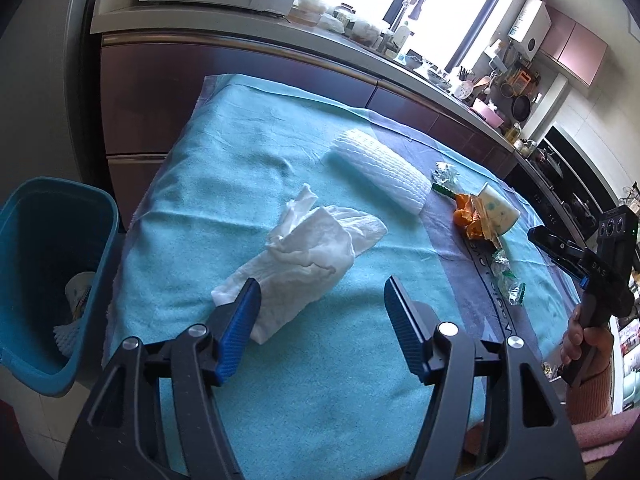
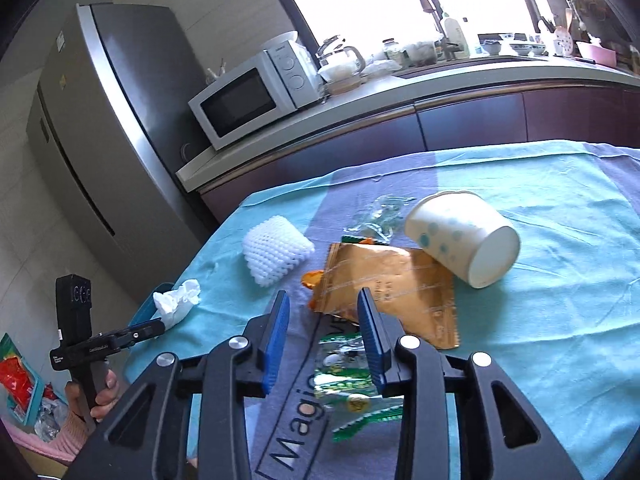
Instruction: Collect trash
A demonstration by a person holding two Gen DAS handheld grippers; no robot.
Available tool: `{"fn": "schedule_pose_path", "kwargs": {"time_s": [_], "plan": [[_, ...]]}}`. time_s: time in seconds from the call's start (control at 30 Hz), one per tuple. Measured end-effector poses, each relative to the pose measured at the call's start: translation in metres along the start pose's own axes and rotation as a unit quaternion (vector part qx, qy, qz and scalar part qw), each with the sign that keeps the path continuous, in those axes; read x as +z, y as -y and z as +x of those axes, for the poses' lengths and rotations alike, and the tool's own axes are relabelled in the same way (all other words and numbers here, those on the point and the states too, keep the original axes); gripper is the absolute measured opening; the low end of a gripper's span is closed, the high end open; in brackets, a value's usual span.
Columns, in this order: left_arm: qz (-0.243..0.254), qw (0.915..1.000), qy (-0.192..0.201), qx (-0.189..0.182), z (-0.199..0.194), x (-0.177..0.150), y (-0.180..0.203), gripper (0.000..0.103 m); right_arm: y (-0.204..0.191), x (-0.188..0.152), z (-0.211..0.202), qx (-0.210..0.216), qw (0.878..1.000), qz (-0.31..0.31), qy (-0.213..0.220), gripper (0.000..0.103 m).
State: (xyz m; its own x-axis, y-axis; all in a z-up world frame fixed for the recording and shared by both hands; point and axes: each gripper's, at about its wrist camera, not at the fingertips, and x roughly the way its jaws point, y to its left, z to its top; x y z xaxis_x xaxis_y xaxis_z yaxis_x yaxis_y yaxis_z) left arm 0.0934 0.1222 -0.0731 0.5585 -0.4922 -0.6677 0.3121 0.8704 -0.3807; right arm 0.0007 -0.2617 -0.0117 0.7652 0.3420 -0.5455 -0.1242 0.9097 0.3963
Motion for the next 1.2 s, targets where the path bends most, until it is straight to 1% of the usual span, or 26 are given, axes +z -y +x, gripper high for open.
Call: {"fn": "schedule_pose_path", "kwargs": {"time_s": [0.1, 0.2, 0.27, 0.33, 0.4, 0.43, 0.5, 0.57, 0.63, 0.67, 0.7, 0.73, 0.77, 0.8, 0.83, 0.9, 0.93, 0.97, 1.0, 1.1, 1.2], "plan": [[-0.001, 1.0, 0.005, 0.006, -0.006, -0.002, -0.003, 0.065, 0.012, -0.002, 0.001, -0.016, 1.0, 0.009, -0.003, 0.04], [-0.012, 0.9998, 0.011, 0.009, -0.012, -0.003, -0.01, 0.067, 0.021, 0.0, 0.006, -0.034, 0.999, 0.016, -0.003, 0.043], [-0.019, 0.9997, 0.013, 0.01, -0.014, -0.003, -0.014, 0.067, 0.031, 0.001, 0.009, -0.044, 0.999, 0.032, -0.003, 0.045], [-0.021, 0.9996, 0.012, 0.015, -0.014, -0.002, -0.015, 0.067, 0.039, 0.004, 0.01, -0.064, 0.997, 0.044, 0.006, 0.045], [-0.02, 0.9995, 0.011, 0.021, -0.013, -0.001, -0.014, 0.067, 0.05, 0.009, 0.011, -0.091, 0.994, 0.061, 0.018, 0.057], [-0.019, 0.9995, 0.01, 0.022, -0.012, -0.001, -0.014, 0.068, 0.056, 0.012, 0.011, -0.101, 0.992, 0.069, 0.025, 0.059], [-0.017, 0.9996, 0.009, 0.022, -0.01, -0.001, -0.013, 0.068, 0.068, 0.019, 0.013, -0.11, 0.99, 0.087, 0.033, 0.068], [-0.014, 0.9996, 0.008, 0.025, -0.008, -0.001, -0.012, 0.068, 0.077, 0.027, 0.018, -0.103, 0.989, 0.104, 0.034, 0.071], [-0.015, 0.9996, 0.006, 0.025, -0.006, 0.0, -0.011, 0.069, 0.08, 0.032, 0.022, -0.1, 0.989, 0.104, 0.035, 0.07], [-0.015, 0.9996, 0.006, 0.025, -0.005, 0.0, -0.011, 0.069, 0.08, 0.034, 0.025, -0.101, 0.989, 0.1, 0.031, 0.067], [-0.016, 0.9995, 0.006, 0.025, -0.005, 0.001, -0.011, 0.069, 0.082, 0.035, 0.027, -0.098, 0.99, 0.099, 0.027, 0.056], [-0.016, 0.9995, 0.006, 0.025, -0.005, 0.001, -0.011, 0.069, 0.083, 0.035, 0.028, -0.098, 0.99, 0.101, 0.024, 0.048], [-0.016, 0.9996, 0.006, 0.024, -0.005, 0.002, -0.011, 0.069, 0.087, 0.035, 0.029, -0.094, 0.99, 0.104, 0.02, 0.034], [-0.017, 0.9996, 0.006, 0.024, -0.004, 0.002, -0.011, 0.069, 0.092, 0.034, 0.028, -0.08, 0.99, 0.113, 0.022, 0.03], [-0.016, 0.9996, 0.006, 0.024, -0.005, 0.002, -0.011, 0.069, 0.096, 0.033, 0.024, -0.073, 0.99, 0.119, 0.026, 0.029], [-0.015, 0.9996, 0.006, 0.024, -0.005, 0.001, -0.011, 0.069, 0.099, 0.034, 0.016, -0.073, 0.99, 0.115, 0.035, 0.018], [-0.015, 0.9996, 0.006, 0.024, -0.004, 0.001, -0.011, 0.069, 0.101, 0.035, 0.013, -0.072, 0.99, 0.112, 0.035, 0.015], [-0.016, 0.9996, 0.006, 0.023, -0.005, 0.001, -0.01, 0.069, 0.103, 0.036, 0.01, -0.07, 0.991, 0.11, 0.035, 0.006], [-0.016, 0.9996, 0.006, 0.022, -0.005, 0.001, -0.011, 0.069, 0.105, 0.036, 0.006, -0.07, 0.991, 0.108, 0.034, 0.003], [-0.016, 0.9996, 0.007, 0.02, -0.004, 0.001, -0.011, 0.07, 0.114, 0.034, 0.0, -0.067, 0.991, 0.109, 0.025, 0.003], [-0.015, 0.9997, 0.007, 0.019, -0.004, 0.001, -0.012, 0.07, 0.12, 0.028, -0.005, -0.077, 0.991, 0.107, 0.02, 0.003]]}}
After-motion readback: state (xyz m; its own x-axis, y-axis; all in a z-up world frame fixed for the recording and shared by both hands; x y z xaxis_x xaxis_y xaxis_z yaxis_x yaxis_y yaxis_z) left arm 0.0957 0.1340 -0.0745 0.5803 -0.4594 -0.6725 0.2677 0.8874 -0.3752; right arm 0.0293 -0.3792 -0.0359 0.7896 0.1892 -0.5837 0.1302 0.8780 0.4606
